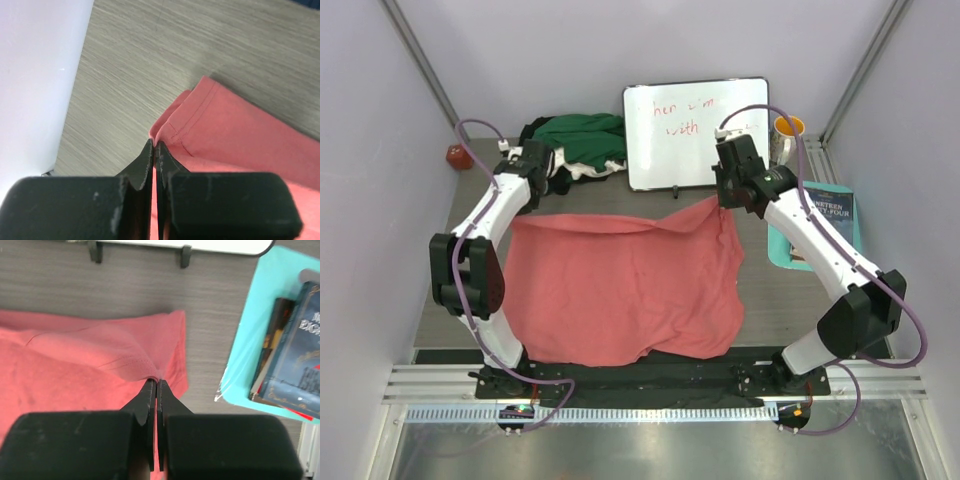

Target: Fold and stack the t-shirts

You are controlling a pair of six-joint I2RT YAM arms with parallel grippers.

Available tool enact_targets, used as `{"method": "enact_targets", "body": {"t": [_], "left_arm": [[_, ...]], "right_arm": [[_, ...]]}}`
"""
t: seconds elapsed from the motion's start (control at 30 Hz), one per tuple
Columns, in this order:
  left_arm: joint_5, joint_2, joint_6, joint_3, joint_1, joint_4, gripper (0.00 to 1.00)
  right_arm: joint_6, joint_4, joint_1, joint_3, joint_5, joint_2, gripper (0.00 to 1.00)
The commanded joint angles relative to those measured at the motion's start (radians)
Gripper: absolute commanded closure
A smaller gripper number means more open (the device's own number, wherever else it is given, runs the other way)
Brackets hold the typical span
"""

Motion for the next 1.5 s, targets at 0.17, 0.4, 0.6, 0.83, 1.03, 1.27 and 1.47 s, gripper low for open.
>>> {"method": "enact_targets", "body": {"t": [0.17,0.4,0.6,0.83,1.03,1.27,1.47], "left_arm": [[-0.024,0.049,-0.020,0.004,0.006,-0.072,1.00],[-0.025,0.069,-0.025,-0.047,0.019,-0.064,1.00],[-0.016,0.030,-0.017,-0.097,0.030,-0.040,1.00],[-0.001,0.013,-0.004,-0.120,0.030,-0.034,1.00],[0.018,0.013,-0.010,-0.133,0.029,-0.047,1.00],[0.002,-0.022,-0.027,-0.177,0.025,-0.037,1.00],[0.022,-0.020,-0.028,-0.202,0.022,-0.037,1.00]], "right_arm": [[0.054,-0.069,0.013,-0.072,-0.157,-0.049,0.99],[0.068,-0.092,0.014,-0.089,-0.192,-0.114,0.99],[0.083,-0.113,0.014,-0.094,-0.206,-0.172,0.99],[0.090,-0.139,0.014,-0.133,-0.257,-0.177,0.99],[0.085,-0.141,0.014,-0.198,-0.239,-0.151,0.99],[0.090,-0.139,0.014,-0.213,-0.246,-0.166,0.99],[0.091,-0.142,0.014,-0.245,-0.237,-0.172,0.99]]}}
